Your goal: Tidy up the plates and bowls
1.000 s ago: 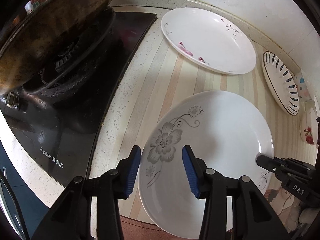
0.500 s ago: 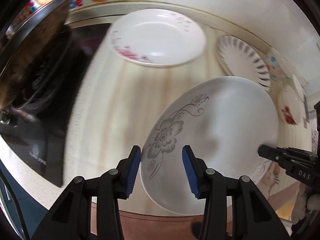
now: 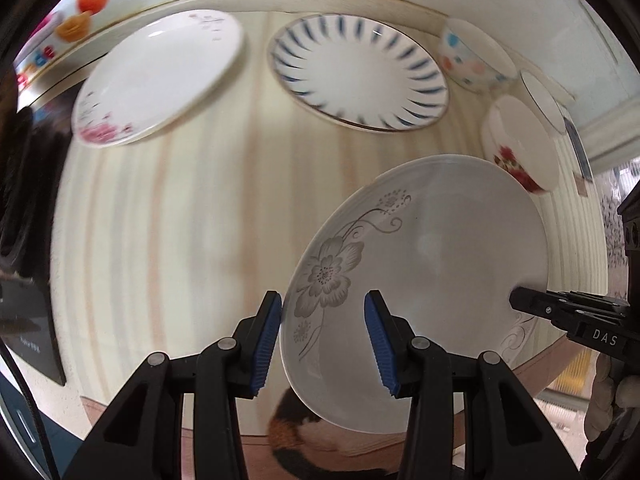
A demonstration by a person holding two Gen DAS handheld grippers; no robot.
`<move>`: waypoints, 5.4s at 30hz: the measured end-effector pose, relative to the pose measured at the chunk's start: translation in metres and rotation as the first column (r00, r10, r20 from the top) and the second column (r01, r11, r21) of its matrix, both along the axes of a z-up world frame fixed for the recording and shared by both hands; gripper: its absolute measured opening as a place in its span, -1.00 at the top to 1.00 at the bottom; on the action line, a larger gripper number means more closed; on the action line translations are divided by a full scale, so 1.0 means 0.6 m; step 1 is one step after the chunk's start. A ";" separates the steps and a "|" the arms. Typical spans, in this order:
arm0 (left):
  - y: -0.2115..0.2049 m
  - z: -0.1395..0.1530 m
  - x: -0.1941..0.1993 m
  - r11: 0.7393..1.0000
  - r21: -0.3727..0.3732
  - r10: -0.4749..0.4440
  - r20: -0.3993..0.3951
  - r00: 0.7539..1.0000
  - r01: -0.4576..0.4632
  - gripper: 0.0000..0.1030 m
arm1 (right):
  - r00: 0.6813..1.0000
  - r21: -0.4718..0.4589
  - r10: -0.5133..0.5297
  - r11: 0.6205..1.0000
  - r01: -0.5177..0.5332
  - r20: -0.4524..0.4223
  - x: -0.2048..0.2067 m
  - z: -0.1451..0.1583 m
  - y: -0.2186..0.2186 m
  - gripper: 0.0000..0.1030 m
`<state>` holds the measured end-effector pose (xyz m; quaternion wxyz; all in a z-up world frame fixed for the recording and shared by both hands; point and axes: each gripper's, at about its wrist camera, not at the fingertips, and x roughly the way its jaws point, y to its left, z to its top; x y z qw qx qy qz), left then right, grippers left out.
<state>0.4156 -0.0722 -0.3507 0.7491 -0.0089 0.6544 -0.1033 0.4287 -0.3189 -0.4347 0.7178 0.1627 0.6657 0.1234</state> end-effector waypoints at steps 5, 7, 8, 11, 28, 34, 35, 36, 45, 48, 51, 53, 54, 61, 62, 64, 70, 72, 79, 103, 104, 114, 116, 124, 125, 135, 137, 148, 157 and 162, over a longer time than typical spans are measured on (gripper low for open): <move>-0.040 -0.015 0.012 0.999 0.017 -0.034 -0.022 0.999 0.034 0.22 | 0.998 0.012 -0.055 0.998 0.055 -0.036 -0.008 -0.024 -0.043 0.73; -0.047 -0.021 0.017 0.999 0.025 -0.040 -0.029 0.999 0.041 0.22 | 0.997 0.017 -0.067 0.998 0.068 -0.050 -0.005 -0.034 -0.054 0.73; -0.050 -0.024 0.020 0.999 0.028 -0.043 -0.032 0.999 0.044 0.22 | 0.996 0.020 -0.073 0.997 0.074 -0.054 -0.005 -0.038 -0.059 0.73; -0.056 -0.031 0.025 0.998 0.041 -0.044 -0.039 0.998 0.046 0.22 | 0.995 0.025 -0.080 0.996 0.082 -0.066 -0.002 -0.050 -0.070 0.73; 0.217 0.083 0.101 0.961 0.009 0.274 0.127 0.953 -0.277 0.25 | 0.990 0.044 -0.048 0.998 0.043 0.131 0.031 0.146 0.003 0.11; 0.291 0.024 0.167 0.924 0.025 0.378 0.099 0.920 -0.383 0.25 | 0.974 0.071 0.012 0.997 -0.029 0.228 0.191 0.157 0.162 0.11; 0.300 0.011 0.178 0.918 0.037 0.391 0.095 0.915 -0.396 0.25 | 0.972 0.077 0.023 0.996 -0.042 0.233 0.231 0.146 0.194 0.11; 0.304 0.003 0.184 0.914 0.042 0.398 0.091 0.913 -0.403 0.25 | 0.971 0.078 0.033 0.996 -0.053 0.237 0.269 0.134 0.225 0.11; 0.338 -0.061 0.224 0.901 0.077 0.426 0.041 0.904 -0.428 0.25 | 0.965 -0.040 0.145 0.989 -0.140 0.220 0.475 0.016 0.389 0.11; 0.350 -0.077 0.235 0.897 0.055 0.437 0.026 0.899 -0.438 0.25 | 0.968 -0.044 0.137 0.990 -0.131 0.208 0.517 -0.014 0.411 0.12; 0.356 -0.082 0.243 0.898 0.023 0.438 0.039 0.898 -0.439 0.35 | 0.968 -0.045 0.144 0.989 -0.138 0.205 0.542 -0.034 0.421 0.17; 0.356 -0.083 0.248 0.898 0.023 0.439 0.050 0.897 -0.440 0.40 | 0.967 -0.036 0.159 0.987 -0.155 0.198 0.553 -0.044 0.428 0.39; 0.357 -0.083 0.250 0.897 0.016 0.441 0.051 0.896 -0.442 0.40 | 0.966 -0.031 0.171 0.985 -0.169 0.193 0.559 -0.050 0.435 0.40; 0.347 -0.077 0.230 0.899 -0.004 0.438 0.063 0.897 -0.438 0.40 | 0.958 -0.021 0.207 0.978 -0.207 0.199 0.566 -0.057 0.452 0.66; 0.344 -0.074 0.224 0.899 -0.013 0.437 0.061 0.897 -0.437 0.40 | 0.959 -0.019 0.205 0.979 -0.205 0.195 0.564 -0.057 0.450 0.66; 0.349 -0.068 0.210 0.903 -0.017 0.430 0.067 0.901 -0.430 0.40 | 0.961 -0.022 0.205 0.979 -0.205 0.188 0.560 -0.055 0.446 0.66; 0.336 -0.039 0.187 0.918 -0.035 0.397 0.090 0.914 -0.395 0.40 | 0.965 -0.023 0.193 0.981 -0.192 0.178 0.541 -0.035 0.418 0.67; 0.340 -0.033 0.183 0.923 -0.031 0.385 0.099 0.917 -0.384 0.40 | 0.965 -0.025 0.192 0.981 -0.190 0.178 0.535 -0.026 0.409 0.67; 0.312 0.009 0.163 0.921 -0.045 0.390 0.111 0.914 -0.388 0.40 | 0.960 -0.015 0.194 0.981 -0.195 0.202 0.488 0.016 0.377 0.67; 0.178 0.130 -0.005 0.952 -0.116 0.299 0.160 0.941 -0.283 0.40 | 0.963 0.082 0.106 0.988 -0.130 0.249 0.177 0.127 0.170 0.67; 0.168 0.127 -0.009 0.954 -0.121 0.289 0.152 0.945 -0.273 0.40 | 0.964 0.082 0.098 0.989 -0.122 0.247 0.162 0.128 0.157 0.67; 0.067 0.085 -0.045 0.987 -0.085 0.141 0.086 0.986 -0.133 0.40 | 0.981 0.092 0.012 0.995 -0.030 0.193 0.028 0.088 0.040 0.67; 0.047 0.072 -0.053 0.992 -0.071 0.107 0.071 0.992 -0.102 0.40 | 0.986 0.093 -0.010 0.996 -0.006 0.168 0.005 0.067 0.017 0.67; -0.014 0.020 -0.058 0.999 -0.044 0.021 -0.012 1.000 -0.021 0.40 | 0.989 0.085 -0.096 0.993 0.086 0.113 -0.042 0.004 -0.051 0.67; -0.018 0.017 -0.058 0.999 -0.039 0.013 -0.016 1.000 -0.014 0.40 | 0.989 0.084 -0.101 0.992 0.093 0.110 -0.043 0.001 -0.056 0.67; -0.038 -0.004 -0.057 1.000 0.007 -0.008 -0.033 0.999 0.008 0.40 | 0.990 0.080 -0.117 0.991 0.111 0.084 -0.048 -0.019 -0.082 0.67; -0.039 -0.005 -0.057 1.000 0.015 -0.011 -0.028 1.000 0.011 0.40 | 0.990 0.075 -0.111 0.992 0.104 0.086 -0.045 -0.017 -0.081 0.67; -0.054 -0.008 -0.068 0.999 0.051 -0.017 -0.006 1.000 0.018 0.40 | 0.994 0.058 -0.089 0.995 0.085 0.071 -0.046 -0.017 -0.073 0.67; -0.059 -0.029 -0.078 0.997 0.074 -0.013 -0.013 1.000 0.014 0.41 | 0.995 0.064 -0.086 0.995 0.083 0.058 -0.053 -0.015 -0.073 0.67; -0.054 -0.028 -0.078 0.998 0.064 -0.005 -0.032 0.999 0.007 0.41 | 0.993 0.091 -0.114 0.989 0.113 0.000 -0.053 -0.018 -0.082 0.65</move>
